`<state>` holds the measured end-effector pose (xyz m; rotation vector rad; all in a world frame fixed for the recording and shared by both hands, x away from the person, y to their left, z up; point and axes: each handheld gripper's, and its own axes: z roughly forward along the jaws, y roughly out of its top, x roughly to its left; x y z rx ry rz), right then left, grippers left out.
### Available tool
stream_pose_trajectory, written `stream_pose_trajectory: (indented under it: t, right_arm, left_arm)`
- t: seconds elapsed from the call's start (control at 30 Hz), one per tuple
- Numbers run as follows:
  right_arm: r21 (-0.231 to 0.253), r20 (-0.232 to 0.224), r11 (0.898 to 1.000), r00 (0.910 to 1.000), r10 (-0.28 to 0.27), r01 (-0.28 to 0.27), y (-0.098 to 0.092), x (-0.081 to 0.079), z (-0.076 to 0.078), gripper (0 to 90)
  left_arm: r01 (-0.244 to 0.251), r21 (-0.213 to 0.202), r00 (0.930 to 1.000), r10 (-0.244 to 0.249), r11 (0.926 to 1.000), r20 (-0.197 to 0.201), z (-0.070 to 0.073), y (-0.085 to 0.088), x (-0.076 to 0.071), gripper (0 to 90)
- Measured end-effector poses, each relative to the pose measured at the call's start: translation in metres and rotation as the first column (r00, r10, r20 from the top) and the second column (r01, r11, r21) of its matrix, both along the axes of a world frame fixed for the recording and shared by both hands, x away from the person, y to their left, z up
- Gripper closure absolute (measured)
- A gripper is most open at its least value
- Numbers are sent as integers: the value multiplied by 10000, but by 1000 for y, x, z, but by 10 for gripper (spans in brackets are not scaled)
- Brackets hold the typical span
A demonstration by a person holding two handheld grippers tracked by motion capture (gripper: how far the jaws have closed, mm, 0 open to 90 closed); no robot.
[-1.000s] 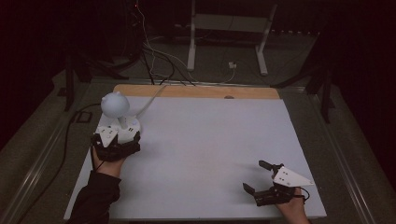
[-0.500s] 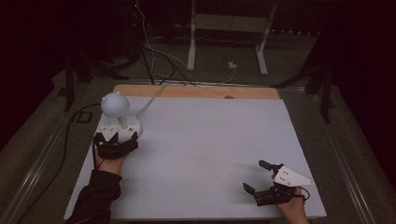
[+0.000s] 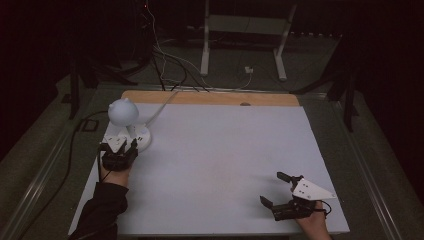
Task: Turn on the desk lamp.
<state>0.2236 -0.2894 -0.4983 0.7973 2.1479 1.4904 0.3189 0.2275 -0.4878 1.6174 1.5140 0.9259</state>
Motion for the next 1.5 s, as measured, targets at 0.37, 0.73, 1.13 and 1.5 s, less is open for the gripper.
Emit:
stream_pose_trajectory:
  t: [0.37, 0.73, 1.13, 1.5]
  right_arm:
    - [23, 26, 10000, 10000, 6, -6, 0, -1, 1, 4]
    - [5, 24, 10000, 10000, 22, -23, 0, -1, 0, 4]
    - [-16, 37, 10000, 10000, 19, -19, 0, -1, 0, 4]
    - [-29, 56, 10000, 10000, 20, -20, 0, -1, 1, 4]
  left_arm:
    - [203, -83, 9996, -205, 9998, -215, -5, 10, 10, 885]
    - [529, -72, 9973, -532, 9986, -505, -13, 13, 22, 900]
    - [609, -232, 9931, -629, 9979, -992, -21, 15, 32, 900]
    - [676, -67, 9891, -679, 9977, -1307, -27, 13, 35, 900]
